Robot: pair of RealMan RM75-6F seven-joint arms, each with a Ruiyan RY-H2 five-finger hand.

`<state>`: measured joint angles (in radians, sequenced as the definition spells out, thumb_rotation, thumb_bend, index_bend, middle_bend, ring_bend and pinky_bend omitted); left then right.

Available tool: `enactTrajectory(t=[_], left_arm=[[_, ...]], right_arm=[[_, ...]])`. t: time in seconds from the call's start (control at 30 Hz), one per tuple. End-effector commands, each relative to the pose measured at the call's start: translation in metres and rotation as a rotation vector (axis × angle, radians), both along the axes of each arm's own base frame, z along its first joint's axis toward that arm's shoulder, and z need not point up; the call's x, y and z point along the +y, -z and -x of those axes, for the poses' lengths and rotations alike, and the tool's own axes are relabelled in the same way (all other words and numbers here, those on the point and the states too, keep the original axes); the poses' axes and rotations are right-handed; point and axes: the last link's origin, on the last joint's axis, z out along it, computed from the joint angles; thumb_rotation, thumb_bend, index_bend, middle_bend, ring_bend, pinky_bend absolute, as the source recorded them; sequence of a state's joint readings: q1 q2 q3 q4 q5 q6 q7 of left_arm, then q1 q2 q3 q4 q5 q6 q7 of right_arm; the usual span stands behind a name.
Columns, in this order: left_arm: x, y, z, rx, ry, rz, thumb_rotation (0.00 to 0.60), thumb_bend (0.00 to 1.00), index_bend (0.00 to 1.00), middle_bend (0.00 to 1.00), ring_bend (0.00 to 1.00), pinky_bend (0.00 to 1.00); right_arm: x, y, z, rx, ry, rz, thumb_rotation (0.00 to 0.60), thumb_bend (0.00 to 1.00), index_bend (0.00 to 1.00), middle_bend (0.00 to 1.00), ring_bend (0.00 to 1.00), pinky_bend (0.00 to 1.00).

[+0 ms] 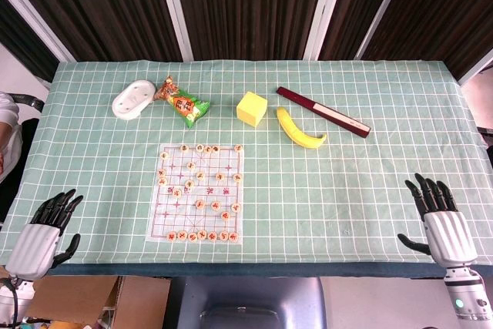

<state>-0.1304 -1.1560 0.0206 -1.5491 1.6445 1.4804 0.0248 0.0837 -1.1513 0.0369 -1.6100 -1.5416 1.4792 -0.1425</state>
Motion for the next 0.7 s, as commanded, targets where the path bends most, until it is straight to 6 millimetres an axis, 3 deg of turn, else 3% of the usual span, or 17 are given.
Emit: enactTrajectory(t=[0.03, 0.27, 0.37, 0.4, 0.47, 0.53, 0.6, 0.7], left_arm=[[0.000, 0.000, 0.000, 0.005, -0.005, 0.000, 0.600, 0.46, 0.00, 0.00, 0.00, 0.13], [-0.003, 0.008, -0.008, -0.007, 0.032, 0.015, 0.600, 0.45, 0.00, 0.00, 0.00, 0.13], [0.002, 0.017, -0.019, -0.085, 0.097, -0.017, 0.600, 0.44, 0.00, 0.08, 0.19, 0.33], [0.007, 0.025, -0.023, -0.113, 0.128, -0.031, 0.600, 0.44, 0.00, 0.16, 0.31, 0.45], [0.016, 0.037, -0.028, -0.137, 0.155, -0.035, 0.600, 0.43, 0.01, 0.46, 0.66, 0.77], [0.031, 0.051, -0.036, -0.175, 0.163, -0.026, 0.600, 0.43, 0.09, 0.75, 0.90, 0.95], [0.045, 0.065, -0.043, -0.223, 0.124, 0.009, 0.600, 0.44, 0.21, 0.96, 1.00, 1.00], [0.066, 0.079, -0.052, -0.247, 0.058, 0.043, 0.600, 0.44, 0.30, 1.00, 1.00, 1.00]], right_arm=[[0.000, 0.000, 0.001, 0.001, 0.006, -0.002, 0.600, 0.15, 0.00, 0.00, 0.00, 0.00], [0.000, -0.002, 0.000, -0.011, 0.002, -0.007, 0.600, 0.15, 0.00, 0.00, 0.00, 0.00], [0.002, -0.003, 0.001, -0.009, 0.000, -0.012, 0.600, 0.15, 0.00, 0.00, 0.00, 0.00], [0.003, -0.002, 0.001, -0.006, 0.000, -0.013, 0.600, 0.15, 0.00, 0.00, 0.00, 0.00], [0.003, -0.002, 0.002, -0.004, 0.002, -0.015, 0.600, 0.15, 0.00, 0.00, 0.00, 0.00], [0.004, -0.003, 0.002, -0.007, 0.002, -0.013, 0.600, 0.15, 0.00, 0.00, 0.00, 0.00], [0.005, -0.005, 0.002, -0.005, -0.002, -0.006, 0.600, 0.15, 0.00, 0.00, 0.00, 0.00], [0.005, -0.004, 0.002, -0.002, 0.001, -0.005, 0.600, 0.15, 0.00, 0.00, 0.00, 0.00]])
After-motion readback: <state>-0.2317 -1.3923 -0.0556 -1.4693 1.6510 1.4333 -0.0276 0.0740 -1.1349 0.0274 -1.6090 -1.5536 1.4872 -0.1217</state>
